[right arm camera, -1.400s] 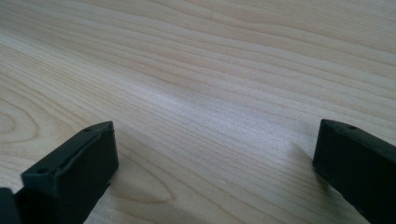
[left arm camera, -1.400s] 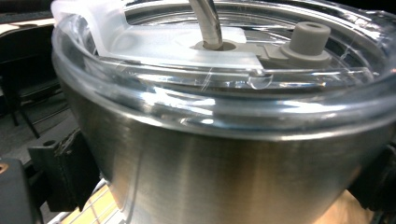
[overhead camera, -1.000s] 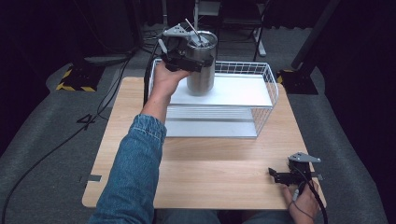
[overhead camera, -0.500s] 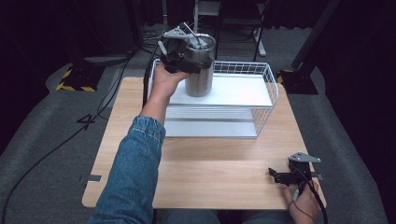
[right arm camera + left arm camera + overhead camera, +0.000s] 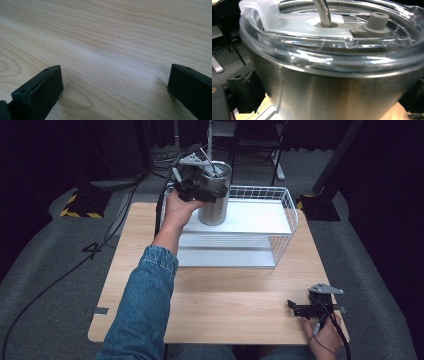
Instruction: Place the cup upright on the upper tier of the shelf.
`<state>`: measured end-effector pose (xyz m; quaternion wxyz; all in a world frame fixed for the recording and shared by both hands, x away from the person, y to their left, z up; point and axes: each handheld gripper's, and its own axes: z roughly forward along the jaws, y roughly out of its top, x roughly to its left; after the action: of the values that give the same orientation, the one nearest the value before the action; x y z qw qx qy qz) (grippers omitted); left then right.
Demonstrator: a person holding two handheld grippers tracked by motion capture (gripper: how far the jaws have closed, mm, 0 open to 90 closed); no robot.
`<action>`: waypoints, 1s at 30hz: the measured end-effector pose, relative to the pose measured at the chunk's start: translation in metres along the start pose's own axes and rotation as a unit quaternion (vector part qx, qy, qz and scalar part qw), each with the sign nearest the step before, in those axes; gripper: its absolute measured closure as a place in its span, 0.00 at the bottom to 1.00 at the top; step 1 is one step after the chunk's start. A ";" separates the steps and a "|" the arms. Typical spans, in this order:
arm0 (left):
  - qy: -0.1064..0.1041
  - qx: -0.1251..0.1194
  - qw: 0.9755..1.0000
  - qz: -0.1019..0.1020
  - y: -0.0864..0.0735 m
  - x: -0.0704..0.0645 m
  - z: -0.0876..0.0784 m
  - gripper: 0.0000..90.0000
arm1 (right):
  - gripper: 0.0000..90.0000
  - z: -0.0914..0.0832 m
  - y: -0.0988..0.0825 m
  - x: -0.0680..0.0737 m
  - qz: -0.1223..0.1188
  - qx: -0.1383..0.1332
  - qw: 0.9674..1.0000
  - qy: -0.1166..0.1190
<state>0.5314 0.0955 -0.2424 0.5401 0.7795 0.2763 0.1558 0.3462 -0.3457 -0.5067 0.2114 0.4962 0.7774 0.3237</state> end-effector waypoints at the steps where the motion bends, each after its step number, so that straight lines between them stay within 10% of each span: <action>1: 0.000 -0.001 1.000 0.000 -0.001 0.000 0.000 0.04 | 0.00 0.000 0.000 0.000 0.000 0.000 1.000 0.000; 30: 0.004 -0.013 1.000 -0.001 -0.006 0.001 0.000 0.00 | 0.00 0.000 0.000 0.000 -0.001 0.000 1.000 0.000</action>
<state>0.5306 0.0975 -0.2479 0.5492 0.7715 0.2771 0.1626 0.3462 -0.3458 -0.5067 0.2120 0.4957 0.7775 0.3237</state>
